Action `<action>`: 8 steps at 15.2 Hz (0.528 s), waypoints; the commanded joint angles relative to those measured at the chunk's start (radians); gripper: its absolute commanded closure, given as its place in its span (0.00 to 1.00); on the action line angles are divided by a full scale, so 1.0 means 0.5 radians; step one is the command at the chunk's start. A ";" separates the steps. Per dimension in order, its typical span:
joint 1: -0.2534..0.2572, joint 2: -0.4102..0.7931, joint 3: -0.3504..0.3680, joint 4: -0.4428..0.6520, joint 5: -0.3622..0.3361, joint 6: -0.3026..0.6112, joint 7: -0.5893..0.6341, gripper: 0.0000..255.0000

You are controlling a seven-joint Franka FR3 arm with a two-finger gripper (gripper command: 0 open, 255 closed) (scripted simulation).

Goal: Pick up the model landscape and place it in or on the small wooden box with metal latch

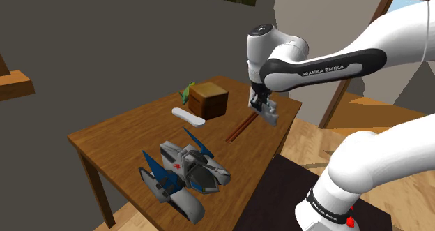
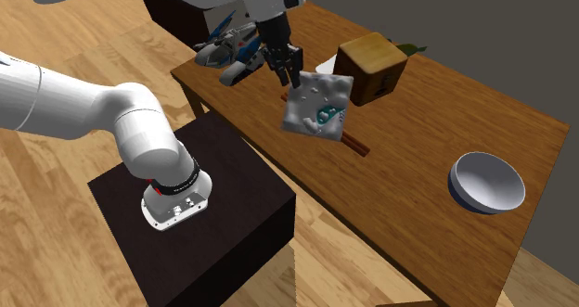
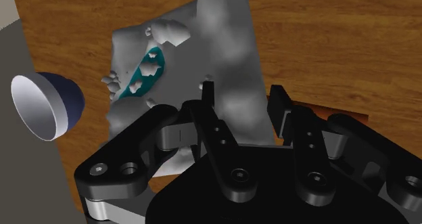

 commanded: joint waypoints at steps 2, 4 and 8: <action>0.004 -0.018 0.000 0.070 0.015 -0.082 -0.035 1.00; 0.006 -0.029 -0.002 0.114 0.023 -0.133 -0.059 1.00; 0.006 -0.044 -0.005 0.208 0.035 -0.232 -0.104 1.00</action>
